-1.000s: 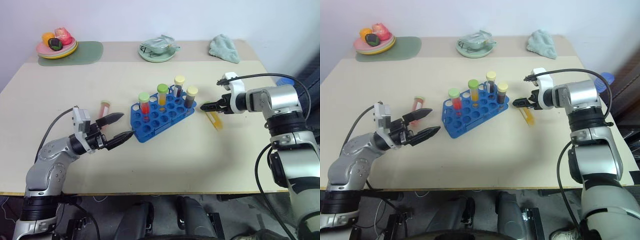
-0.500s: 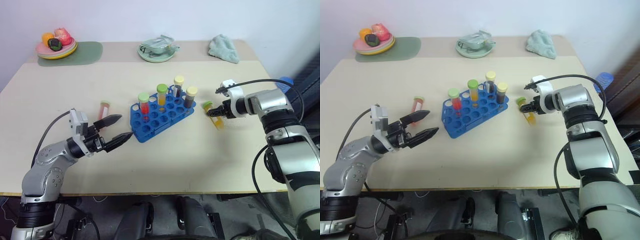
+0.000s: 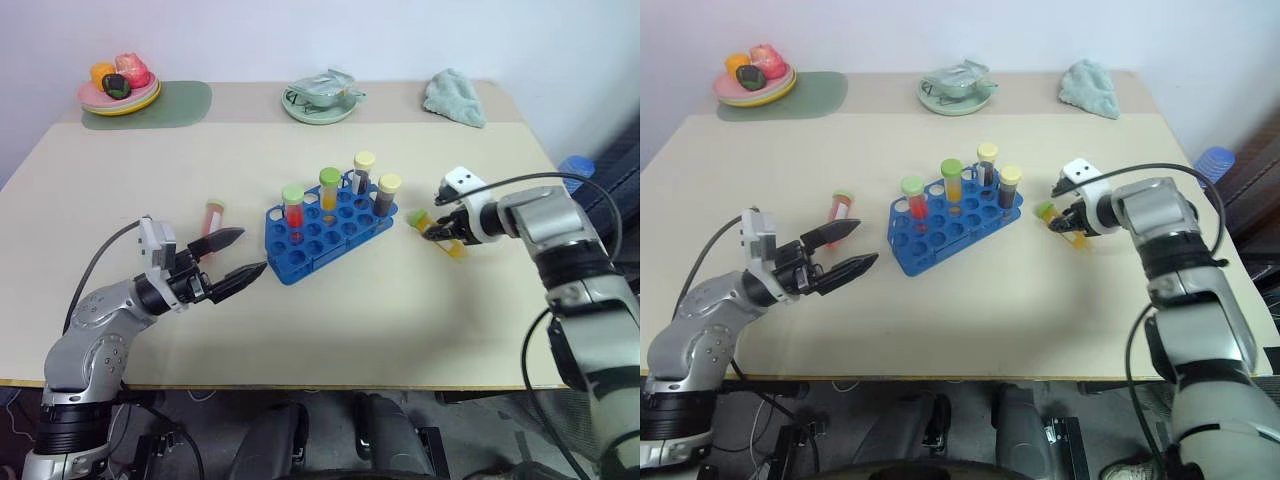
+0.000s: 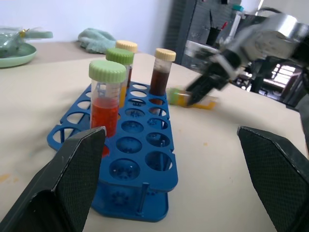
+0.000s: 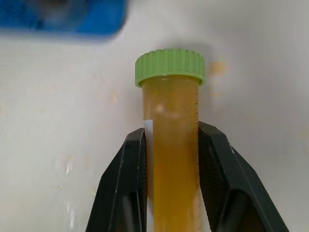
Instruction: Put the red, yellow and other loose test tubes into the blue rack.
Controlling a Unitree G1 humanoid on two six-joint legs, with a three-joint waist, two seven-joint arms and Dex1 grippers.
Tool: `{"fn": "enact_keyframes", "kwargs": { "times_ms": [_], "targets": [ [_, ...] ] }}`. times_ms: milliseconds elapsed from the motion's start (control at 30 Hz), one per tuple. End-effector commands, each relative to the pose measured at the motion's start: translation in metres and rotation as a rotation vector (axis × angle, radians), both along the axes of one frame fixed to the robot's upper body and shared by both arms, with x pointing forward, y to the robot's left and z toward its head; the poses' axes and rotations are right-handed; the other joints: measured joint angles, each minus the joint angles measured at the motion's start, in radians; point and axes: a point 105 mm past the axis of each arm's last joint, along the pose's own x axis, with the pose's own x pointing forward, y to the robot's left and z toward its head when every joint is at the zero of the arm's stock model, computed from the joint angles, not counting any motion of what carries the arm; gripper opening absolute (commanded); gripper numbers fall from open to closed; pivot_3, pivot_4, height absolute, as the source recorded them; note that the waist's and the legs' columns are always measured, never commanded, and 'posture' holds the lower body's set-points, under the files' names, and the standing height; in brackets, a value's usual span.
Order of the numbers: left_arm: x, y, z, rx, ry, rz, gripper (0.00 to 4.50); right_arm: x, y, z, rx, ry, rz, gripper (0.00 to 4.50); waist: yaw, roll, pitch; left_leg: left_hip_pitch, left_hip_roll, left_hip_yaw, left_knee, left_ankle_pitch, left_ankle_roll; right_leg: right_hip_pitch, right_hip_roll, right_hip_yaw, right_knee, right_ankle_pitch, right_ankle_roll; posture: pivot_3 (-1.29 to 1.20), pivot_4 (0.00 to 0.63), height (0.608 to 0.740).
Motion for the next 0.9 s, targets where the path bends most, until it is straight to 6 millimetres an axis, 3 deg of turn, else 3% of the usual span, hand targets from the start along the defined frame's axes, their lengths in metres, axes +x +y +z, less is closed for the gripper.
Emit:
{"fn": "enact_keyframes", "kwargs": {
  "times_ms": [33, 133, 200, 367, 600, 900],
  "targets": [
    [-0.002, 0.0, 0.008, -0.003, -0.028, -0.011, 4.5, -0.046, 0.023, 0.019, 0.043, -0.028, 0.176, 0.98, 0.005, 0.001, 0.0, -0.001, 0.0, 0.0, 0.0, 0.0, 0.0, -0.001, 0.0, 0.0, 0.0, 0.0, 0.0, 0.0, 0.15, 0.74],
    [-0.001, -0.001, 0.008, -0.003, -0.027, -0.02, 4.5, -0.069, 0.045, 0.024, 0.147, -0.062, 0.241, 0.98, -0.006, 0.001, 0.001, -0.002, 0.0, 0.0, 0.001, -0.003, 0.005, -0.001, 0.0, 0.0, -0.001, 0.0, 0.0, 0.0, 0.15, 0.74],
    [0.002, -0.002, 0.009, -0.001, -0.03, -0.028, 4.5, -0.068, 0.065, 0.034, 0.266, -0.148, 0.241, 0.98, -0.013, 0.0, 0.001, 0.0, 0.001, 0.001, 0.001, -0.003, 0.004, 0.0, 0.0, 0.0, 0.0, 0.0, 0.0, 0.0, 0.15, 0.74],
    [0.006, -0.003, 0.012, -0.001, -0.036, -0.043, 4.5, -0.046, 0.102, 0.065, 0.591, -0.474, 0.205, 0.98, -0.018, -0.001, 0.001, 0.006, 0.002, 0.001, 0.001, -0.002, 0.003, 0.005, 0.001, 0.0, 0.002, 0.001, 0.0, 0.0, 0.15, 0.74],
    [0.006, -0.004, 0.011, -0.003, -0.035, -0.046, 4.5, -0.019, 0.131, 0.088, 0.865, -0.714, 0.117, 0.98, -0.019, -0.001, 0.001, 0.004, 0.001, 0.001, 0.0, 0.001, -0.001, 0.003, 0.001, 0.0, 0.002, 0.001, 0.0, 0.0, 0.15, 0.74],
    [0.005, -0.002, 0.012, -0.019, -0.046, -0.017, 4.5, 0.006, 0.152, 0.079, 1.039, -0.942, 0.029, 0.98, -0.026, 0.0, 0.001, 0.005, 0.001, 0.001, 0.0, 0.002, -0.003, 0.002, 0.002, 0.0, 0.004, 0.001, 0.0, 0.0, 0.15, 0.74]
  ]
}}
